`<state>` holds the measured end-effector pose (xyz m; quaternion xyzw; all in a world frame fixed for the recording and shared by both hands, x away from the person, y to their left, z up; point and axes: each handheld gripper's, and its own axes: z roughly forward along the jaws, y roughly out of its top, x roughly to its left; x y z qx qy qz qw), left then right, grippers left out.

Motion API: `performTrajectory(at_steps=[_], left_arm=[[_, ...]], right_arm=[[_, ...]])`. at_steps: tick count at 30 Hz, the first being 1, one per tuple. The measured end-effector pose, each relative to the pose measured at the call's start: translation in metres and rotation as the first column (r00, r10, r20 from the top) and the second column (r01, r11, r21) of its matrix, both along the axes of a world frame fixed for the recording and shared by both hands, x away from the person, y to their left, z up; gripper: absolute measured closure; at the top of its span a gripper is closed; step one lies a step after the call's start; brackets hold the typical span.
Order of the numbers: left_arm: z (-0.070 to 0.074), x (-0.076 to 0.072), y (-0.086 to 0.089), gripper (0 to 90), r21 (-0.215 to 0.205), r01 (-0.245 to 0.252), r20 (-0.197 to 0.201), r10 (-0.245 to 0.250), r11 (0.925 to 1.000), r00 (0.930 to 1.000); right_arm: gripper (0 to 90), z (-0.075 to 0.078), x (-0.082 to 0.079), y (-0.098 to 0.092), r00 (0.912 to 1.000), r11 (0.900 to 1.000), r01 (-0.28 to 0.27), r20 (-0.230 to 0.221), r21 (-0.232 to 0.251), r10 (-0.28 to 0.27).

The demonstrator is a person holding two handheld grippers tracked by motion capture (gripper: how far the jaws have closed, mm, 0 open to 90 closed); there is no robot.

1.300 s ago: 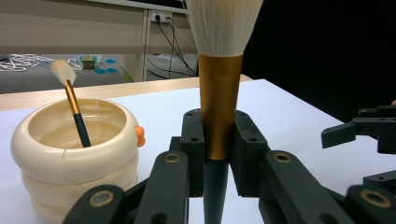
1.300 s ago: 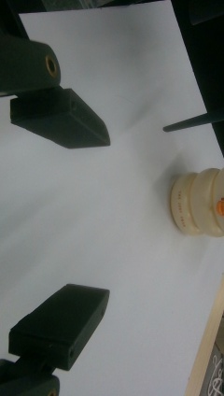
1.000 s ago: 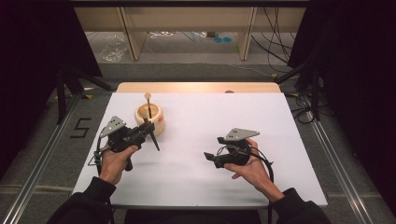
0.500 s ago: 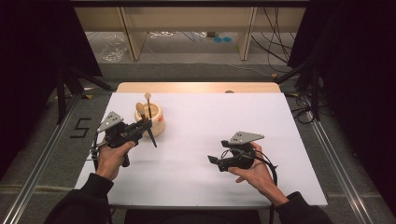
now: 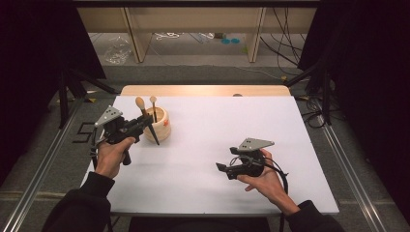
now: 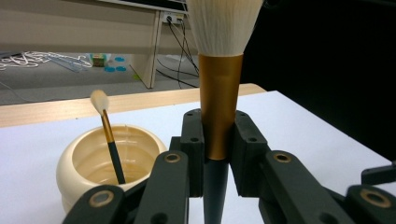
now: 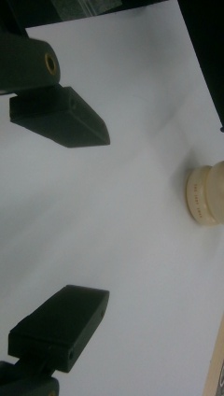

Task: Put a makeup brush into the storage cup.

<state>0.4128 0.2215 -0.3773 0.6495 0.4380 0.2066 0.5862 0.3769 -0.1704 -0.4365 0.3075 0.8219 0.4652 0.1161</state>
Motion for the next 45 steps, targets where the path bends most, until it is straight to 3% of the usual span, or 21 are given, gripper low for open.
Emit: performTrajectory(at_steps=[26, 45], left_arm=[[0.03, 0.036, 0.016, 77.0, 0.018, -0.092, 0.054, 0.091, 0.9956, 0.9943], [0.026, 0.069, 0.011, 77.0, 0.016, -0.138, 0.051, 0.137, 0.9903, 0.9893]], right_arm=[[22.0, -0.001, 0.001, 0.001, 0.9999, 1.0, -0.004, -0.016, -0.016, 0.004], [22.1, -0.003, 0.001, 0.002, 0.9998, 1.0, -0.011, -0.019, -0.021, 0.011]])
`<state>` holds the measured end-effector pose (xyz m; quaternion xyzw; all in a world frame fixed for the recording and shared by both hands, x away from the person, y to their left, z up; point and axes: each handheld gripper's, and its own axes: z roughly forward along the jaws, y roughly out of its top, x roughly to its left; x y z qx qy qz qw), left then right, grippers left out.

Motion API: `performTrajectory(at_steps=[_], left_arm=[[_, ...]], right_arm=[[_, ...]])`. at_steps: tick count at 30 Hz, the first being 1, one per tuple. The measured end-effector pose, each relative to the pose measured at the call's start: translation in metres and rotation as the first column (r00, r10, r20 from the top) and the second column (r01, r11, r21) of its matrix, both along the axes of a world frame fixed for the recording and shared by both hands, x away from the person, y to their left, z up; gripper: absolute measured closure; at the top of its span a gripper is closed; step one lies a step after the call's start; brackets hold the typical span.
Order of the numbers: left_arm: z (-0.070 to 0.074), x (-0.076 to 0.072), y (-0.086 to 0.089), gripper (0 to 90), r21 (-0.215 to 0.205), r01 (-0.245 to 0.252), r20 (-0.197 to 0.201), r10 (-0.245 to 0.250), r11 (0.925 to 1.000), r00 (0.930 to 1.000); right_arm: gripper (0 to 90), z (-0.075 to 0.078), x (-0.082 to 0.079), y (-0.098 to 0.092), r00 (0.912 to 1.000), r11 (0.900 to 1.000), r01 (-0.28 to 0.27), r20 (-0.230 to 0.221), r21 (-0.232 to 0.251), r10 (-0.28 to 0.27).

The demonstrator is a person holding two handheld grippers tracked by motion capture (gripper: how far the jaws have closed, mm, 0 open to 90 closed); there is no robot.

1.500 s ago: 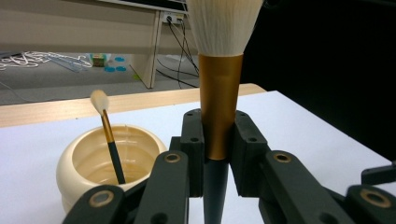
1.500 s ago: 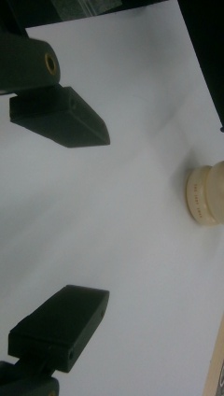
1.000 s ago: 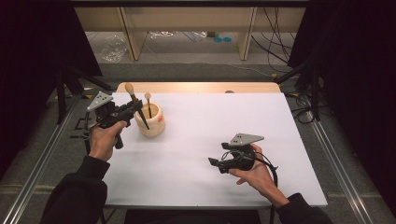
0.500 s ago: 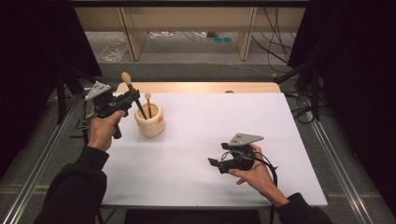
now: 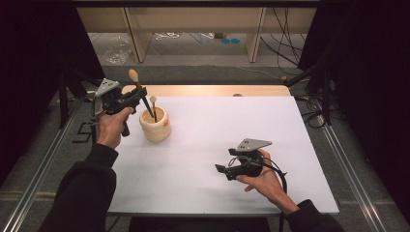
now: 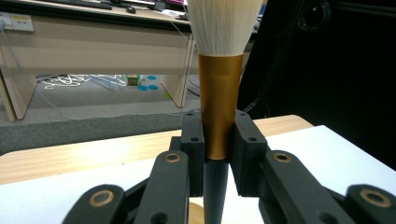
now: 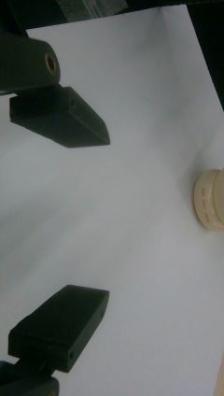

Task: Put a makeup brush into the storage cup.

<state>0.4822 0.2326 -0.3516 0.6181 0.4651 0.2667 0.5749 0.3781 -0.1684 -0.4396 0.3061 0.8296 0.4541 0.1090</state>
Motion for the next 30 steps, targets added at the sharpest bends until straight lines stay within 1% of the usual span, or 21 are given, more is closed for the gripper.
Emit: performTrajectory(at_steps=[3, 6, 10, 13, 17, 20, 21, 22, 26, 28, 29, 30], left_arm=[[-0.003, 0.005, 0.0, 77.0, -0.001, -0.01, -0.004, 0.01, 1.0, 0.9999], [-0.007, 0.009, 0.001, 76.9, 0.019, -0.022, -0.009, 0.023, 0.9996, 0.9997], [-0.012, 0.013, 0.001, 77.0, 0.01, -0.02, -0.01, 0.02, 0.9998, 0.9998], [-0.016, 0.015, -0.001, 76.9, 0.026, -0.016, -0.021, 0.016, 0.9995, 0.9996], [-0.023, 0.017, -0.001, 76.9, 0.021, -0.018, -0.029, 0.019, 0.9996, 0.9994], [-0.029, 0.018, 0.002, 76.9, 0.009, -0.034, -0.035, 0.034, 0.9994, 0.9988], [-0.032, 0.019, 0.003, 76.9, 0.02, -0.036, -0.025, 0.037, 0.9991, 0.999], [-0.033, 0.02, 0.004, 76.9, 0.027, -0.035, -0.025, 0.036, 0.999, 0.999], [-0.04, 0.021, 0.007, 76.9, 0.006, -0.039, -0.037, 0.039, 0.9992, 0.9985], [-0.042, 0.021, 0.007, 76.9, 0.01, -0.043, -0.044, 0.043, 0.999, 0.9981], [-0.044, 0.02, 0.006, 76.9, 0.001, -0.044, -0.058, 0.044, 0.999, 0.9973], [-0.045, 0.021, 0.006, 76.9, -0.003, -0.044, -0.059, 0.044, 0.999, 0.9973]], right_arm=[[22.2, 0.0, 0.0, 0.0, 1.0, 1.0, -0.002, -0.001, -0.002, 0.002], [22.2, 0.0, 0.0, 0.0, 1.0, 1.0, -0.003, -0.002, 0.002, 0.003], [22.2, 0.0, 0.0, 0.0, 1.0, 1.0, -0.001, 0.0, 0.003, 0.001], [22.1, 0.0, 0.0, 0.0, 1.0, 1.0, -0.006, -0.003, -0.001, 0.006], [22.1, 0.0, 0.0, 0.0, 1.0, 1.0, -0.003, 0.0, 0.004, 0.003], [21.9, 0.0, 0.0, 0.0, 0.9999, 1.0, -0.009, -0.004, 0.002, 0.009], [22.0, 0.0, 0.0, 0.0, 1.0, 1.0, -0.005, -0.003, 0.007, 0.005], [22.0, 0.0, 0.0, 0.0, 1.0, 1.0, -0.004, 0.0, 0.013, 0.004], [21.9, 0.0, 0.0, 0.0, 1.0, 1.0, -0.005, -0.004, 0.007, 0.005], [21.9, 0.0, 0.0, 0.0, 1.0, 1.0, -0.006, -0.004, 0.009, 0.006], [21.9, 0.0, 0.0, 0.0, 0.9999, 1.0, -0.01, -0.007, 0.006, 0.01], [21.9, 0.0, 0.0, 0.0, 0.9999, 1.0, -0.012, -0.008, 0.004, 0.012]])
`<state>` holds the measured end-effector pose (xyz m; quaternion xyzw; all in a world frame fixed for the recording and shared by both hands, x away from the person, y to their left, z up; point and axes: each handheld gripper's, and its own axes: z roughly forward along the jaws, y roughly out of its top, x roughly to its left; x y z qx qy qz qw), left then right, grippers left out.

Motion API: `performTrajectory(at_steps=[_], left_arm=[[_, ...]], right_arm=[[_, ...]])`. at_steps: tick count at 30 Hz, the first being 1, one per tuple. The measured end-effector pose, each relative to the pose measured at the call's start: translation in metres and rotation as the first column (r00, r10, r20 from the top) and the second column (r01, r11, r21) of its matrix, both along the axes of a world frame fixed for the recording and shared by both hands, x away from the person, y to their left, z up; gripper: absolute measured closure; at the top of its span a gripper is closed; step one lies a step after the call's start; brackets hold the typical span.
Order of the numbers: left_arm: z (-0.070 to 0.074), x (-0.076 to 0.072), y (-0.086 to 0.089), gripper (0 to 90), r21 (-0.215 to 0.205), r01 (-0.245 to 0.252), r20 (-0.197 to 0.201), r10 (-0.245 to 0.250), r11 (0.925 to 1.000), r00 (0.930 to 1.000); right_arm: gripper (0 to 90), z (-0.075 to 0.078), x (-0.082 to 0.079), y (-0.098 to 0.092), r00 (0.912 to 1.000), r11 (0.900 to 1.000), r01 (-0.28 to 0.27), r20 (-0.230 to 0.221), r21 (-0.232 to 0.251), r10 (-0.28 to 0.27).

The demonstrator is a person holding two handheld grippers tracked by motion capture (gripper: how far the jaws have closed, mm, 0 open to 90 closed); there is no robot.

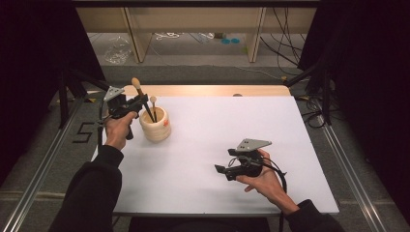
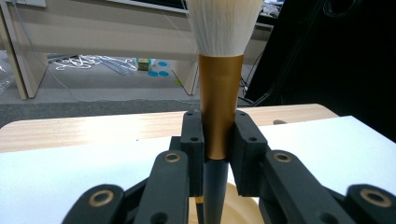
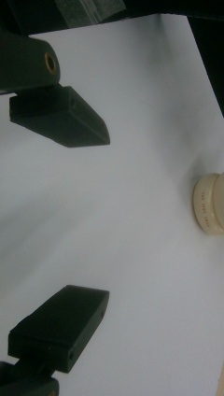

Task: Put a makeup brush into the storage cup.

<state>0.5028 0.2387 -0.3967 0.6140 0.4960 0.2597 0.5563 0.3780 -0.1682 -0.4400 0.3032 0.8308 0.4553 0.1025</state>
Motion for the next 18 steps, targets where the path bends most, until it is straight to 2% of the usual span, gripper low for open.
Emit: performTrajectory(at_steps=[3, 18], left_arm=[[-0.003, 0.001, -0.001, 76.9, 0.017, 0.0, -0.008, 0.0, 0.9999, 1.0], [-0.023, -0.002, -0.002, 76.7, 0.014, 0.003, -0.043, -0.002, 0.9999, 0.9991]], right_arm=[[21.9, 0.0, 0.0, 0.0, 1.0, 1.0, 0.003, -0.002, 0.002, -0.003], [22.1, 0.0, 0.0, 0.001, 1.0, 1.0, -0.005, -0.004, 0.002, 0.005]])
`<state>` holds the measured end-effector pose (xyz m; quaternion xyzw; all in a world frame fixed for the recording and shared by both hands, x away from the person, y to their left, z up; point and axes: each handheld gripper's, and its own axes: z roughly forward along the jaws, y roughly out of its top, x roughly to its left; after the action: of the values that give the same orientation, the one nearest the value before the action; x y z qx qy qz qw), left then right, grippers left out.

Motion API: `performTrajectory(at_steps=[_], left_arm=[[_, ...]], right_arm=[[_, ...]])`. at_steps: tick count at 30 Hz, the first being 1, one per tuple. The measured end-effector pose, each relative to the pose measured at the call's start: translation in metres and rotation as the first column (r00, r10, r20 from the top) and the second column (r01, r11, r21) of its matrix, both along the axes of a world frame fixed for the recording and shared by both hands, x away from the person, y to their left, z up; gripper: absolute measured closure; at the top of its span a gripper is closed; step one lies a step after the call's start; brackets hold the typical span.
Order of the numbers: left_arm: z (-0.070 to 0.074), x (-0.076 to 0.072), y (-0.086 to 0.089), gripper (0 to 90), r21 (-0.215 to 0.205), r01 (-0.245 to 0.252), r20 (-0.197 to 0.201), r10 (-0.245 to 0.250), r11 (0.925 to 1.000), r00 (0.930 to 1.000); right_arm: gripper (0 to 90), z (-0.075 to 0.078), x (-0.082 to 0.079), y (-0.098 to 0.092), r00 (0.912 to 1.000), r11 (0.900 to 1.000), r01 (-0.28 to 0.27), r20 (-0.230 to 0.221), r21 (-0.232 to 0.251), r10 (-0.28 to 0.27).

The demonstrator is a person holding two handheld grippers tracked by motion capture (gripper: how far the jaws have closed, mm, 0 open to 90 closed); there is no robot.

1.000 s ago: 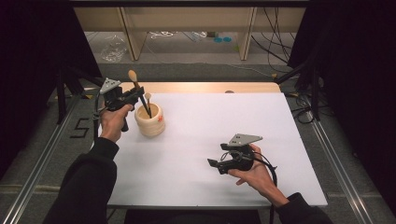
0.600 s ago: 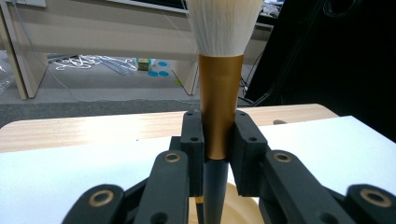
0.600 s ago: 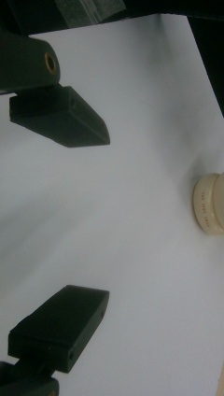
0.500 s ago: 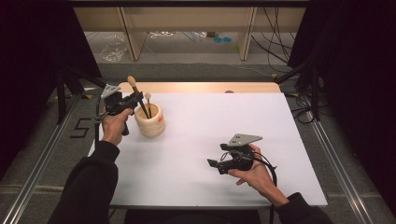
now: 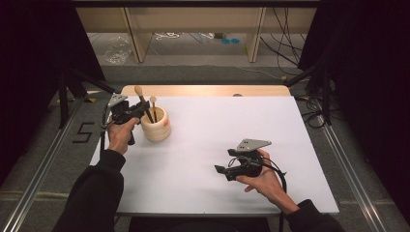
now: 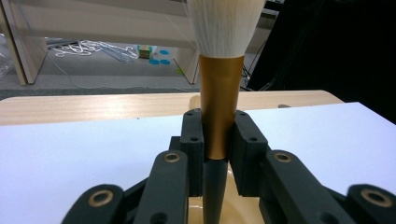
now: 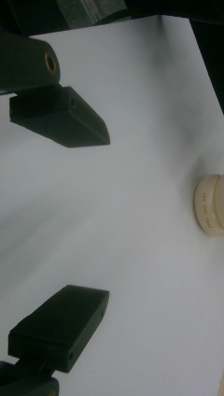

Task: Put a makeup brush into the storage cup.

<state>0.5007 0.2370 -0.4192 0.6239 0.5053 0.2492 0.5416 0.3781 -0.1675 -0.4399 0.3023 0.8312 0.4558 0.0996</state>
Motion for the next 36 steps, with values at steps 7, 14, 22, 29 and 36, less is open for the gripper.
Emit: performTrajectory(at_steps=[7, 14, 22, 29, 36], left_arm=[[-0.001, -0.002, 0.001, 65.6, 0.001, 0.008, -0.035, -0.008, 1.0, 0.9993], [0.002, -0.01, 0.005, 33.8, 0.019, -0.021, -0.066, 0.022, 0.9996, 0.9976], [0.009, -0.026, 0.0, 25.6, 0.017, 0.003, -0.084, -0.002, 0.9998, 0.9965], [0.017, -0.049, -0.005, 23.2, -0.004, 0.055, -0.056, -0.056, 0.9985, 0.9969], [0.019, -0.063, -0.013, 23.1, -0.01, 0.093, -0.045, -0.094, 0.9956, 0.9946]], right_arm=[[22.2, 0.0, 0.0, 0.0, 1.0, 1.0, -0.003, 0.004, -0.003, 0.003], [22.2, 0.0, 0.0, -0.001, 1.0, 1.0, 0.001, 0.002, -0.002, -0.001], [22.2, 0.0, 0.0, 0.0, 0.9999, 1.0, 0.008, 0.009, 0.009, -0.009], [22.1, 0.001, -0.001, -0.002, 0.9999, 1.0, 0.01, 0.009, 0.01, -0.01], [22.1, 0.002, 0.0, -0.001, 0.9998, 1.0, 0.01, 0.015, 0.013, -0.01]])
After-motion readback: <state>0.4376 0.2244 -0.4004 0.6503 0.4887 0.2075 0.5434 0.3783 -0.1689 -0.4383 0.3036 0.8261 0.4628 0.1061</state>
